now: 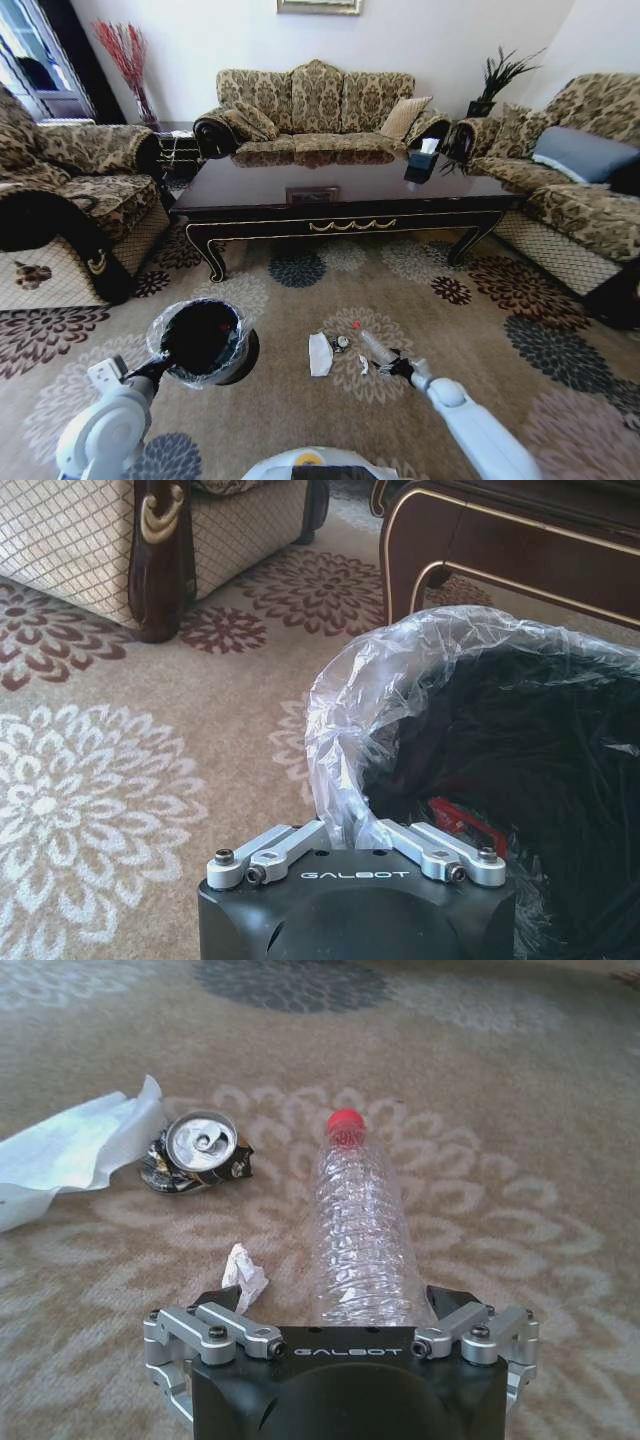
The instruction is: Move to the front of the table and pick up the trash from the floor, then place it into the trash bin.
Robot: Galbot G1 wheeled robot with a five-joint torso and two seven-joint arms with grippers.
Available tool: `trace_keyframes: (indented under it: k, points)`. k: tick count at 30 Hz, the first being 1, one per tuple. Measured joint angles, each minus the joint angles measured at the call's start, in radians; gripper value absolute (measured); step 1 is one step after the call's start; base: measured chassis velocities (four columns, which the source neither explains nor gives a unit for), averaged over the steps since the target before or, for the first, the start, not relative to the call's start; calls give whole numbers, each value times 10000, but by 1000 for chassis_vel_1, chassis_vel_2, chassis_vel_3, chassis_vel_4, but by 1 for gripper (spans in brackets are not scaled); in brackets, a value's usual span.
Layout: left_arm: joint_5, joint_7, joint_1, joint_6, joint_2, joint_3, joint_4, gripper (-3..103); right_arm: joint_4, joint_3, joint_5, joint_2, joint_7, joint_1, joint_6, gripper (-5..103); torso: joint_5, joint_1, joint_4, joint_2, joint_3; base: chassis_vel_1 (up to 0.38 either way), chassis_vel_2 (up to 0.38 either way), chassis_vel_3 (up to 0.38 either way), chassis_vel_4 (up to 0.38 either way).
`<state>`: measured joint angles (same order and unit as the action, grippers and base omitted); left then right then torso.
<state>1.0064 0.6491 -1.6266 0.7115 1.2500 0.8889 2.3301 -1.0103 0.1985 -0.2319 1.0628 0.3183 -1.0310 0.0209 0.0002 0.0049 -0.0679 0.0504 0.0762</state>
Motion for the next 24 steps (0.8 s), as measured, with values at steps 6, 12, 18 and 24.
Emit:
trace_keyframes:
  k: [6, 12, 18, 24]
  points:
    - [21, 6, 4, -8, -39, 25, -8, 2, 58, -169, -2, 140, -805, 90, -474, 91, -2, 0, 0, 0, 0, 0, 0, 0, 0]
    - [19, 9, 75, -22, -49, -63, -35, 2, 15, 11, 101, 44, -954, -36, -472, 70, -2, 0, -1, 0, 0, 0, 0, 0, 0]
    - [-68, 36, 108, -47, 21, -224, -67, 2, -85, 314, 175, -50, -925, -233, -53, 50, -2, 0, -1, 0, 0, 0, 0, 0, 0]
    - [-145, 36, 88, -81, 50, -267, -102, 2, -359, 504, -354, -152, -779, -331, 840, 37, 0, 0, -1, 0, 0, 0, 0, 0, 0]
